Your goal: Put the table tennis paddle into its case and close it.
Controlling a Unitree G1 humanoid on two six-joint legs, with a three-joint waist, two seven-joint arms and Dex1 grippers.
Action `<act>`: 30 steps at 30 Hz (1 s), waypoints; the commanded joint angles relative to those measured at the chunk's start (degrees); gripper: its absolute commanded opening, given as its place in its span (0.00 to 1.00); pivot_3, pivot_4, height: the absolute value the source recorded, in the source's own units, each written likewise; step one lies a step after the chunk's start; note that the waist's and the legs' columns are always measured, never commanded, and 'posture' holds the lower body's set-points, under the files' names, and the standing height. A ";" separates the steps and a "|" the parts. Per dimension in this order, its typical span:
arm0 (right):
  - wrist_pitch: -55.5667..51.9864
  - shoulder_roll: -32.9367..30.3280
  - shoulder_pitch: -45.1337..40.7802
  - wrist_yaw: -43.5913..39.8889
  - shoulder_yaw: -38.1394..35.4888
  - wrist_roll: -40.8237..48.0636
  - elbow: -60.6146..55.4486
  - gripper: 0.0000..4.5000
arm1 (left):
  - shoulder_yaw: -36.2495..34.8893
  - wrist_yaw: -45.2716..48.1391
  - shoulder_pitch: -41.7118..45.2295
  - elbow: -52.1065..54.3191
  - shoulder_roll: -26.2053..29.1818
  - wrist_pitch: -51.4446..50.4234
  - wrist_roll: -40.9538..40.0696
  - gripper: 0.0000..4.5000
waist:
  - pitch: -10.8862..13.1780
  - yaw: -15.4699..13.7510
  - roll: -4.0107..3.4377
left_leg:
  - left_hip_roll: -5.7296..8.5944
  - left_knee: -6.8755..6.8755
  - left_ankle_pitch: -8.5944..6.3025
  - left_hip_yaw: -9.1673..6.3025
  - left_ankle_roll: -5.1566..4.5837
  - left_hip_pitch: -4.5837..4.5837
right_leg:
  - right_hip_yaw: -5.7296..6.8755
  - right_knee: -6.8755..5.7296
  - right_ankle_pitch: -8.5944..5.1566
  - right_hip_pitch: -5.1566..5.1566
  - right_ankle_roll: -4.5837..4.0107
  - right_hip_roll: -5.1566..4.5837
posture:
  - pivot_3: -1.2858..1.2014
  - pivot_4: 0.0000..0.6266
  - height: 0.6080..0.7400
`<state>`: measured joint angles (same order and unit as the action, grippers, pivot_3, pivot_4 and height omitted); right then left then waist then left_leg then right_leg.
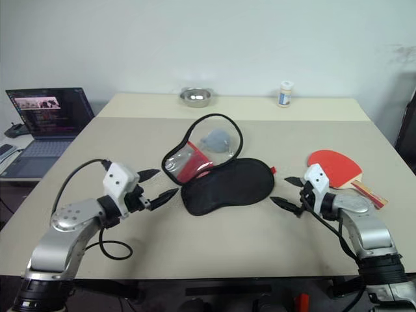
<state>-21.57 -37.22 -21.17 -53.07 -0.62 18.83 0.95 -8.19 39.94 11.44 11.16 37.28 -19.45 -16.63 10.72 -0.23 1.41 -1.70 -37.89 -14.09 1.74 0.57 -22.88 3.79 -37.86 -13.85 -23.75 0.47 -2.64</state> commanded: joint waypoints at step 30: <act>-22.21 -7.13 13.20 4.88 -6.76 16.20 -31.11 1.00 | 19.64 33.74 19.77 -26.91 2.24 22.61 9.42 0.96 | 0.01 -1.03 0.01 | 0.00 0.02 -0.04 -0.01 -0.04 -0.11 | 0.03 0.12 -0.01 -0.06 -0.01 0.11 | 0.52 0.24 1.00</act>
<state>-45.48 -44.79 -7.61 -48.58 -7.47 35.18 -29.69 10.05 73.79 30.16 -15.45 39.99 -0.06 -9.25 10.72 -1.26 1.43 -1.71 -37.88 -14.13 1.74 0.53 -22.99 3.80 -37.74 -13.86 -23.80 0.46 -2.53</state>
